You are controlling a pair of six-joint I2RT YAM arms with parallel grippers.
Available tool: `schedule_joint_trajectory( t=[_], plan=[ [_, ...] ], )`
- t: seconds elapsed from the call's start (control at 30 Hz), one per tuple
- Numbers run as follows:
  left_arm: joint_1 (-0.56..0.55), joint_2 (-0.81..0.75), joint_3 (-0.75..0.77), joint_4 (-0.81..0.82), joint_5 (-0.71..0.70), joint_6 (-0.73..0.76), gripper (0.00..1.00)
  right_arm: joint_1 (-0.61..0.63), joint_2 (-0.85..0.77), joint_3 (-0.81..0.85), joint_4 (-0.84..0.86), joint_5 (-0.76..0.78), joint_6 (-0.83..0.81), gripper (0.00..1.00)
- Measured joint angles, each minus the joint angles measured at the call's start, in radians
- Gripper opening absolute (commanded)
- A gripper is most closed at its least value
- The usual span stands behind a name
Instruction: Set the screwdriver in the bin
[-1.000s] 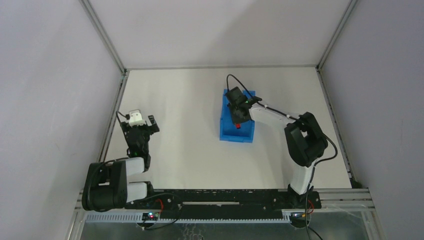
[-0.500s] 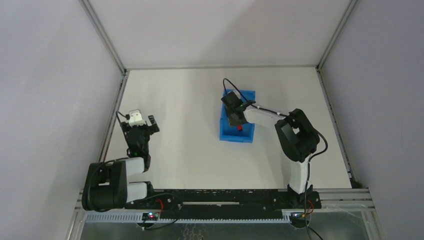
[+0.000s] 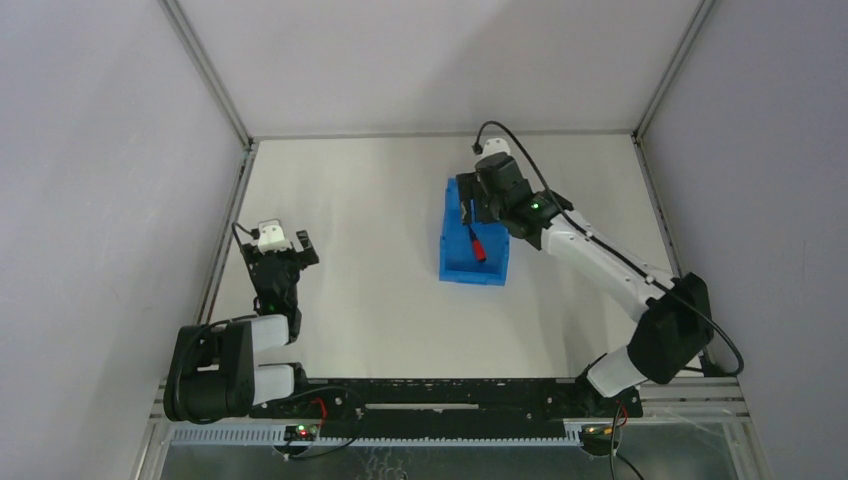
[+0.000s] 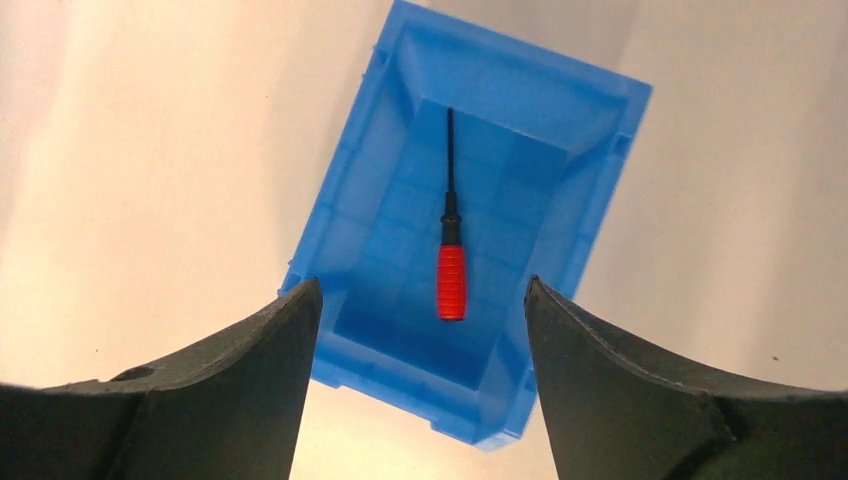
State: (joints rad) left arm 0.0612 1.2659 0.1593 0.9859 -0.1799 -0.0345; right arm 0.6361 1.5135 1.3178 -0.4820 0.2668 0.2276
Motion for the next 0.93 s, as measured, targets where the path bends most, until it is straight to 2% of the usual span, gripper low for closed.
schedule_joint_trajectory(
  t=[0.13, 0.63, 0.93],
  plan=[
    [0.0, 0.0, 0.0, 0.0, 0.0, 0.0, 1.0, -0.06, -0.054, 0.0, -0.028, -0.024, -0.021, 0.99],
    [0.0, 0.0, 0.0, 0.0, 0.0, 0.0, 1.0, -0.596, -0.119, -0.023, -0.092, -0.043, -0.129, 1.0],
    [0.0, 0.0, 0.0, 0.0, 0.0, 0.0, 1.0, -0.627, -0.157, -0.072, -0.067, -0.025, -0.161, 1.0]
  ],
)
